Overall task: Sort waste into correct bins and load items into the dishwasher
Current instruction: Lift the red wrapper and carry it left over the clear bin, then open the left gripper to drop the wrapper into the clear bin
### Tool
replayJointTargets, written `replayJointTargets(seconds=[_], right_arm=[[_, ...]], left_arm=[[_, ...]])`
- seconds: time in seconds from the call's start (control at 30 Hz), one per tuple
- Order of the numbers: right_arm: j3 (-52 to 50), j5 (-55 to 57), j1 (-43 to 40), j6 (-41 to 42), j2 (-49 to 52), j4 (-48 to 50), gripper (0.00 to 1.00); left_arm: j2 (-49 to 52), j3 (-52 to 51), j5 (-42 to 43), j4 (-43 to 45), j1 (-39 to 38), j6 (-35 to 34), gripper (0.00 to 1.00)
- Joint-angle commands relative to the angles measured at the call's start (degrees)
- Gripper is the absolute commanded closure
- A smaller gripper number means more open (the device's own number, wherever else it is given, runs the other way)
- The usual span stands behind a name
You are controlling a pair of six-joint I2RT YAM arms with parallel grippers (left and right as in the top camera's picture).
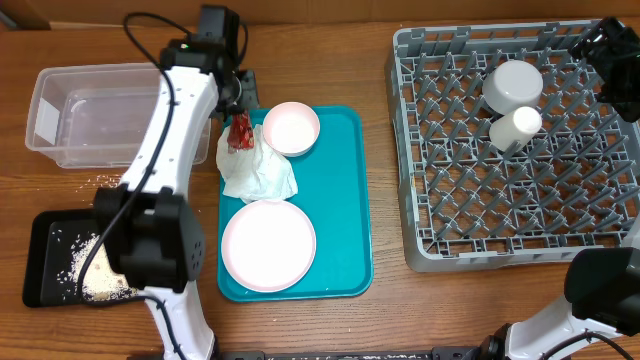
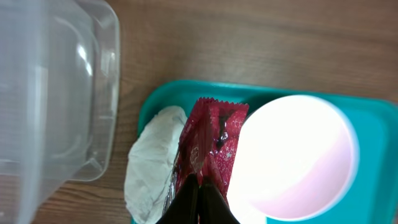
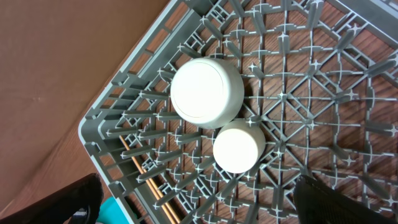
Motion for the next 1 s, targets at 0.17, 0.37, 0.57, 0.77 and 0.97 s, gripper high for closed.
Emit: replayJointTargets(seconds=[0.17, 0.37, 0.57, 0.77, 0.97], right_arm=[[0.42, -0.31, 0.26, 0.09, -0.15, 0.31, 0.00], [0.42, -0.31, 0.26, 0.09, -0.15, 0.31, 0.00], [0.42, -0.31, 0.26, 0.09, -0.15, 0.31, 0.00], [0.42, -0.31, 0.26, 0.09, -0.15, 0.31, 0.00], [0.42, -0.31, 0.26, 0.09, -0.13, 0.31, 0.00]], left_arm=[[-8.09, 1.62, 0.66, -0.74, 6.56, -6.69, 0.96], [-8.26, 1.60, 0.68, -1.81, 13.55, -14.16, 0.96], [-8.26, 1.60, 0.66, 0.15, 20.22, -18.95, 0.96], [-8.00, 1.53, 0.66, 0.37, 26.73, -26.60, 0.96], [-7.63, 1.09, 0.68, 0.63, 30.25, -29.83, 0.96]])
